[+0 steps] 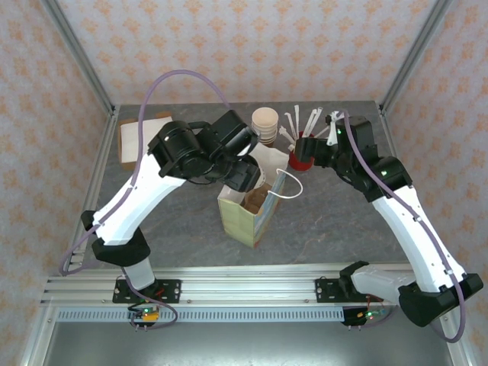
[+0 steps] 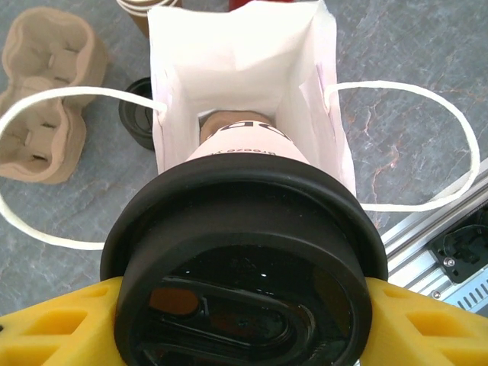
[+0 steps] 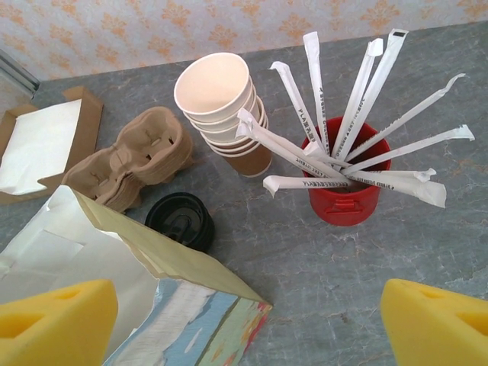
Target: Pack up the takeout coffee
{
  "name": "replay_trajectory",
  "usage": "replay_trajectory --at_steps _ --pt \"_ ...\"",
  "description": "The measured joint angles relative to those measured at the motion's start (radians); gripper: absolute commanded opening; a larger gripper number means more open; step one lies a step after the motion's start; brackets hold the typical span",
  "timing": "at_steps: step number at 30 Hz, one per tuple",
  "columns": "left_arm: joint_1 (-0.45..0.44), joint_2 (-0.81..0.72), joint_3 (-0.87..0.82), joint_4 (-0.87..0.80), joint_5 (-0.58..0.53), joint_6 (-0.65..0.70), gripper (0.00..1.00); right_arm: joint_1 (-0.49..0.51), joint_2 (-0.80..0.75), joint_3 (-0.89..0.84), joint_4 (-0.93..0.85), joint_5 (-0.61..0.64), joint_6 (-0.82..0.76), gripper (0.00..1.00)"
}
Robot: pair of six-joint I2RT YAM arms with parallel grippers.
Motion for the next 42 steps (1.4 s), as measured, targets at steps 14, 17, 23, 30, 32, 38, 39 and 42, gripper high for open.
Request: replay_trajectory --at_steps 14,17,23,30,32,38,39,42 --pt "0.024 0.140 -0.045 -0.008 0.051 -0.058 0.48 0.000 -0.076 -0.126 0.034 0.009 -0.003 0.90" --pt "0.047 0.136 -0.081 -0.008 0.055 -0.064 0.48 0.000 -0.079 -0.144 0.041 0.009 -0.003 0.90" --pt "0.062 0.135 -0.135 -0.008 0.083 -0.075 0.47 0.000 -0.082 -0.172 0.052 0.009 -0.003 0.90" --pt "0.063 0.135 -0.165 -0.008 0.126 -0.078 0.47 0.000 -0.087 -0.182 0.075 0.005 -0.003 0.90" --pt "0.063 0.135 -0.176 -0.008 0.133 -0.079 0.47 0.000 -0.087 -0.185 0.080 0.005 -0.003 0.90" --pt "0.063 0.135 -0.198 -0.008 0.154 -0.079 0.46 0.000 -0.087 -0.185 0.086 -0.003 -0.003 0.90" --pt "0.063 0.136 -0.199 -0.008 0.155 -0.079 0.46 0.000 -0.087 -0.185 0.088 -0.006 -0.003 0.90" --pt "0.065 0.136 -0.200 -0.008 0.156 -0.078 0.46 0.000 -0.087 -0.185 0.090 -0.010 -0.003 0.90"
